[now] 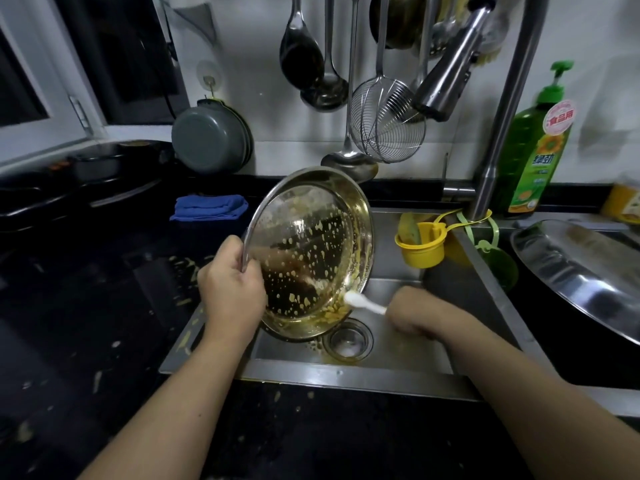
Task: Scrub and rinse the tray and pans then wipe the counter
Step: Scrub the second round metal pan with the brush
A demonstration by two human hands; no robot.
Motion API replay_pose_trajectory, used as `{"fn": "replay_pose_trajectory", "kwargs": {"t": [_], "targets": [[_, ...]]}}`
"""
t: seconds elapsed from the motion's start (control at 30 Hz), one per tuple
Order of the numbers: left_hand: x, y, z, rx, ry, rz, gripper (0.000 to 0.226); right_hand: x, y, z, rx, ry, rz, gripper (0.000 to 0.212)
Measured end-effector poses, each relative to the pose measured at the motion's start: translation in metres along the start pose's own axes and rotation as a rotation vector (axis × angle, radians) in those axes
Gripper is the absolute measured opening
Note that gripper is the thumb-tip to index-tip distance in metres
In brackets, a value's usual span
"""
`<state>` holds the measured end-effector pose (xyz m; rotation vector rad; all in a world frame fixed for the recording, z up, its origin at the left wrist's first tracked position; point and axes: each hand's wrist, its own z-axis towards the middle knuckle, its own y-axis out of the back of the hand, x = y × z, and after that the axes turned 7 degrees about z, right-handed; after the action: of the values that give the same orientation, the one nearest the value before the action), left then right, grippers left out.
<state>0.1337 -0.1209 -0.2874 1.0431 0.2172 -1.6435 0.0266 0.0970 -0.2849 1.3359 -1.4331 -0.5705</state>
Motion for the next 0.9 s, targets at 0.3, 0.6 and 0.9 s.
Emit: {"fn": "replay_pose_trajectory", "kwargs": {"t": [0.3,0.6,0.9], "targets": [[0.002,0.002,0.002,-0.132,-0.030,-0.048,0.034,-0.002,0.007,0.007,-0.170,0.276,-0.237,0.048],[-0.002,0.004,0.001,-0.163,-0.049,-0.095,0.031,0.013,-0.005,0.001,-0.194,0.441,-0.308,0.025],[0.000,0.005,0.006,-0.268,0.040,-0.114,0.032,0.040,-0.021,-0.023,-0.162,0.700,-0.171,0.031]]}}
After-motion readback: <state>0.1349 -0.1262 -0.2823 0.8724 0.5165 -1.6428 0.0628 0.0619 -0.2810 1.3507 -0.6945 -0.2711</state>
